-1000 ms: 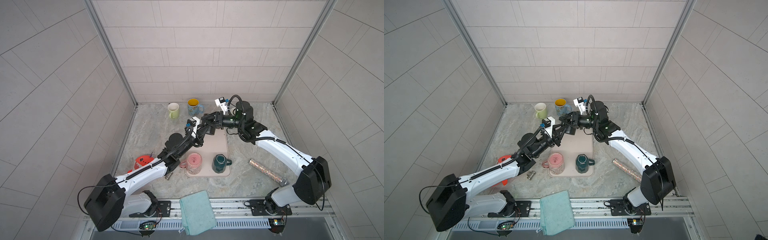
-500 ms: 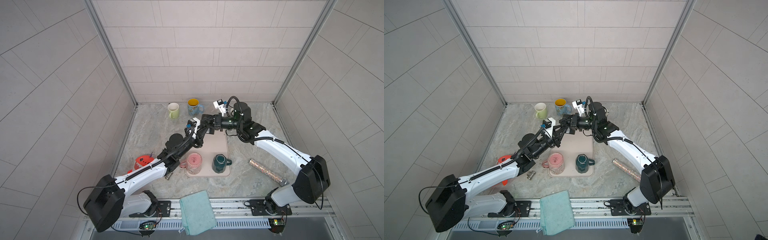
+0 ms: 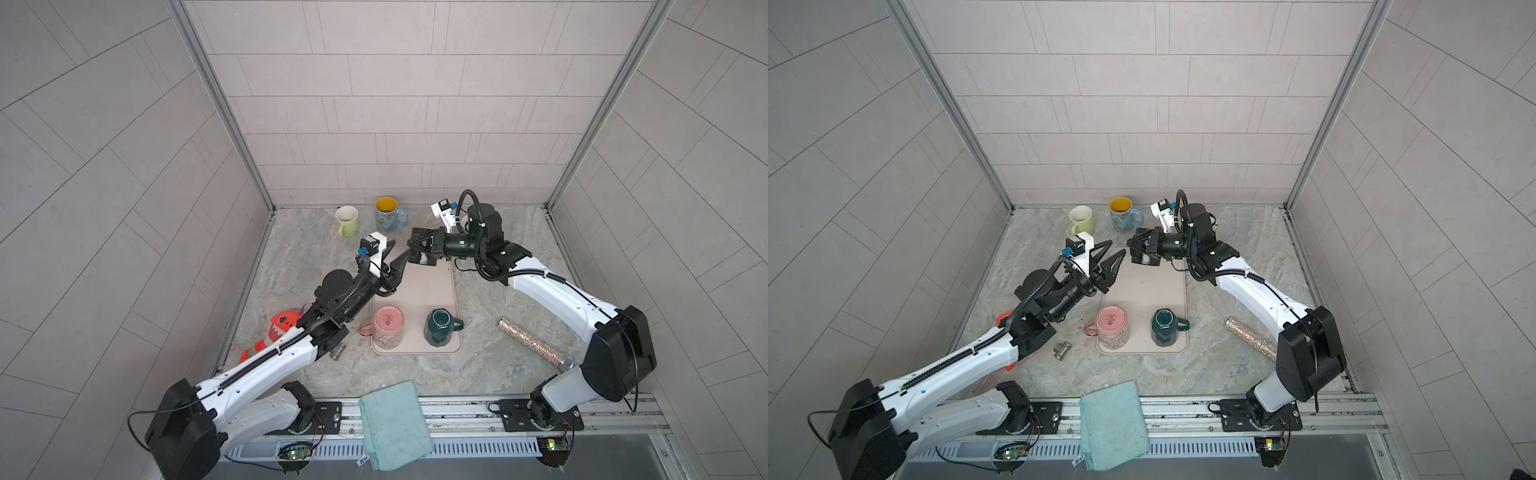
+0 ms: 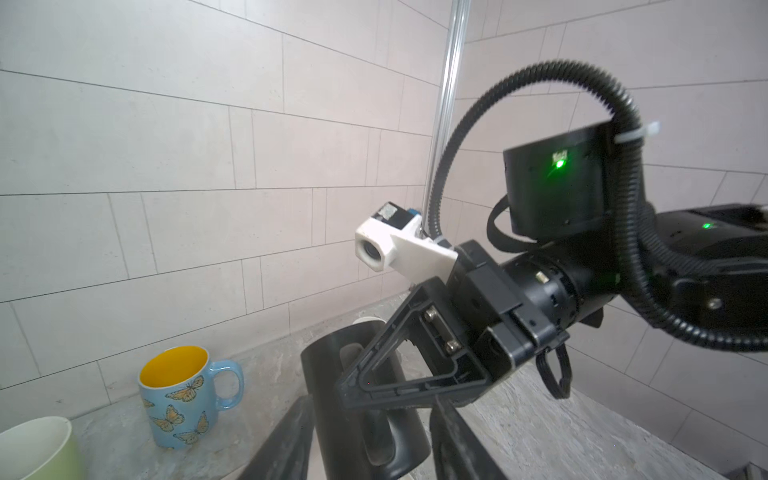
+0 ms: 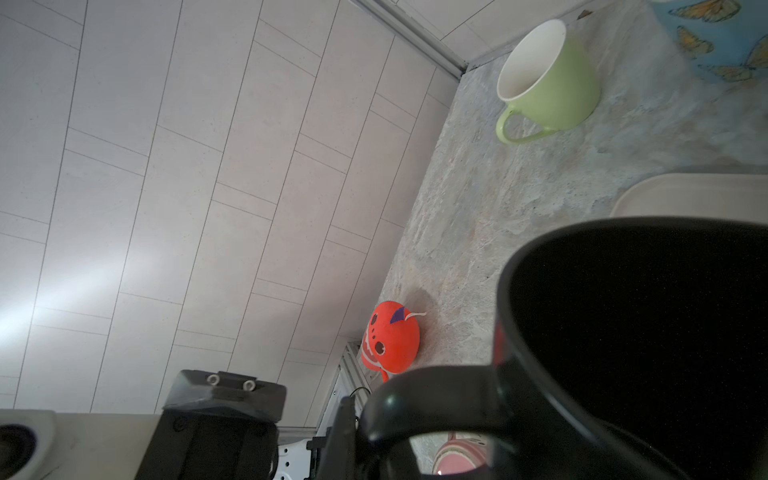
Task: Turn the mug right side up
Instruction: 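Open the left gripper and pull it back while the right gripper holds the mug, then carry the black mug with the right gripper and set it upright beside the blue mug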
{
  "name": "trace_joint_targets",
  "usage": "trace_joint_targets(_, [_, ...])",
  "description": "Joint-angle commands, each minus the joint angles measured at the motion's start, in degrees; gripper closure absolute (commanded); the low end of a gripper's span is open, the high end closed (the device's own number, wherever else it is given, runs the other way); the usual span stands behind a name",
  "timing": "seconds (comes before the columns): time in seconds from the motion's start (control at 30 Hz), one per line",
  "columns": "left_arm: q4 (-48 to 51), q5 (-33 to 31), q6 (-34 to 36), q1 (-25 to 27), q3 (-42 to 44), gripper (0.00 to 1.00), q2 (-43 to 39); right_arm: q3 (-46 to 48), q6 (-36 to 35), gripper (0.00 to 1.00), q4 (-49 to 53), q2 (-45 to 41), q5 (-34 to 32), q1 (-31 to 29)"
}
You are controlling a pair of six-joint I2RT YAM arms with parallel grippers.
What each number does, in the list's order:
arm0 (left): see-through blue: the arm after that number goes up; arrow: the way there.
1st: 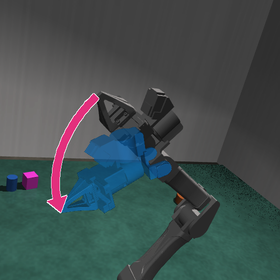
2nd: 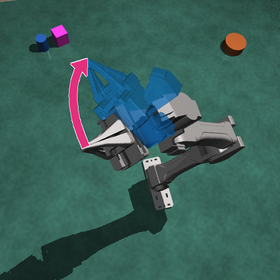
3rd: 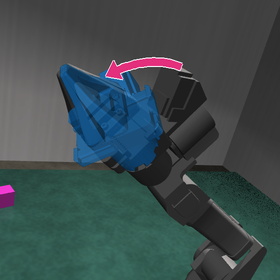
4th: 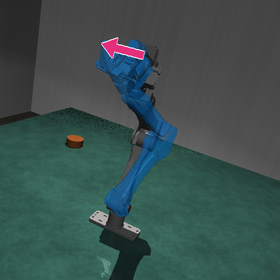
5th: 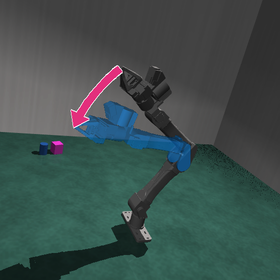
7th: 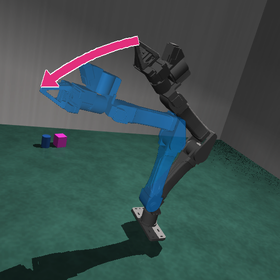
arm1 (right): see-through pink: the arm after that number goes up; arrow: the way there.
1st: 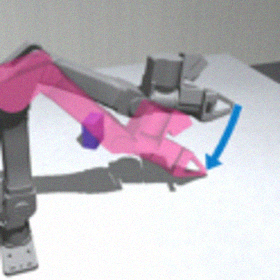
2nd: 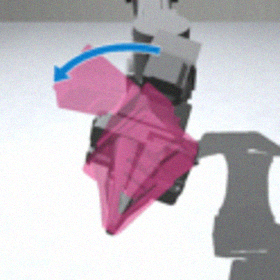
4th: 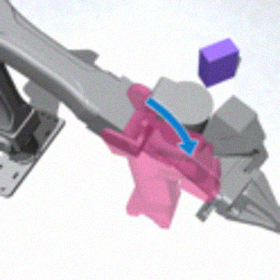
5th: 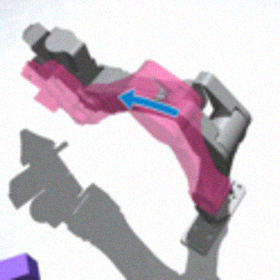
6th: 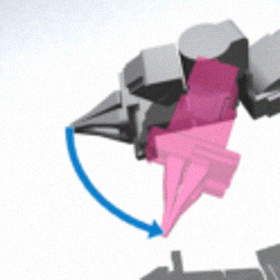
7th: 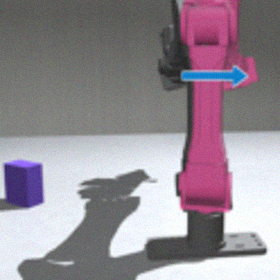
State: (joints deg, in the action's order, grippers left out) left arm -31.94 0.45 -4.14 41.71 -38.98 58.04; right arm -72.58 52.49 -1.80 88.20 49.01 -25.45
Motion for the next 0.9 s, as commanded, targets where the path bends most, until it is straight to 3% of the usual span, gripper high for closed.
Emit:
trace_joint_targets(0.0, [6.51, -7.45, -0.62, -0.13, -1.66, 0.44, -2.48, -4.46, -7.83, 1.0, -2.42, 0.85, 0.12, 1.18])
trace_joint_targets(0.1, [15.88, -8.05, -4.62, -3.3, -5.0, 0.41, -3.61, -6.1, -14.46, 1.0, -0.8, 3.7, -0.55, 1.87])
trace_joint_targets(0.33, [30.09, 11.5, -19.24, -18.48, -13.27, 0.4, -1.01, -9.07, -28.45, 1.0, -0.44, 11.71, -3.91, 3.42])
trace_joint_targets(0.53, [32.91, 20.9, -23.3, -22.8, -16.71, 0.4, 2.56, -12.4, -36.36, 1.0, -3.11, 20.74, -6.77, 4.61])
trace_joint_targets(0.63, [32.92, 22.45, -24.37, -23.36, -16.88, 0.4, 3.86, -13.71, -37.28, 1.0, -7.06, 25.3, -6.74, 5.43])
trace_joint_targets(0.87, [32.12, 23.06, -25.39, -24.65, -16.57, 0.4, 5.62, -17.27, -32.24, 1.0, -20.42, 33.71, -5.88, 8.42])
